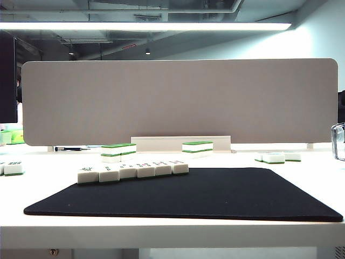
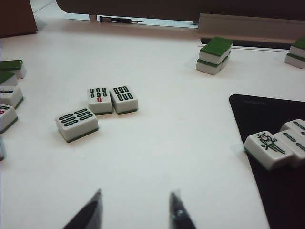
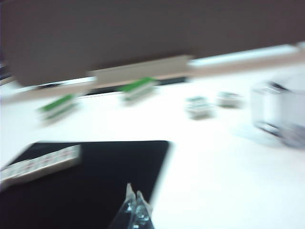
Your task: Align six mahjong tiles in a row on the table.
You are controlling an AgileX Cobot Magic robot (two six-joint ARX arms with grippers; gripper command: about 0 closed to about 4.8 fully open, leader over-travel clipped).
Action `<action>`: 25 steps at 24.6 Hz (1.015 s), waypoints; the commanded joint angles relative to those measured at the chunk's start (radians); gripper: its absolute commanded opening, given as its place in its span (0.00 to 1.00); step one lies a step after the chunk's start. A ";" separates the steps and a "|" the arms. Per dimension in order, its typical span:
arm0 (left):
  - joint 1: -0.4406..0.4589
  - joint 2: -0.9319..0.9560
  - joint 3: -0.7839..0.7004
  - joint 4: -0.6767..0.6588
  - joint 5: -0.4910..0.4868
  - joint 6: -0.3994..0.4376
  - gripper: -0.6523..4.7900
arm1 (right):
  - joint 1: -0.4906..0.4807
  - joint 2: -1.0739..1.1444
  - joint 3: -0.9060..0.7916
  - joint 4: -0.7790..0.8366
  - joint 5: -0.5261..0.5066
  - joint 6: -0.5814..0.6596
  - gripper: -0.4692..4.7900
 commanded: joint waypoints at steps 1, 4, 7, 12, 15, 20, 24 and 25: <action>0.000 0.000 0.000 -0.013 0.006 -0.002 0.44 | 0.000 -0.008 -0.063 0.086 0.183 0.057 0.09; 0.000 0.000 0.000 -0.013 0.006 -0.002 0.44 | 0.000 -0.008 -0.105 0.101 0.240 0.057 0.09; 0.000 0.000 0.000 -0.013 0.006 -0.002 0.44 | 0.000 -0.008 -0.129 0.100 0.277 0.057 0.09; 0.000 0.000 0.000 -0.013 0.006 -0.002 0.44 | 0.000 -0.008 -0.129 0.066 0.318 0.027 0.09; 0.000 0.000 0.000 -0.013 0.006 -0.002 0.44 | 0.000 -0.008 -0.129 0.016 0.318 0.008 0.09; 0.000 0.000 0.000 -0.013 0.006 -0.002 0.44 | 0.000 -0.007 -0.129 -0.003 0.314 -0.004 0.09; 0.000 0.000 0.000 -0.013 0.006 -0.002 0.44 | 0.000 -0.007 -0.129 -0.002 0.314 -0.003 0.09; 0.000 0.000 0.000 -0.013 0.006 -0.002 0.44 | 0.000 -0.007 -0.129 -0.003 0.314 -0.003 0.09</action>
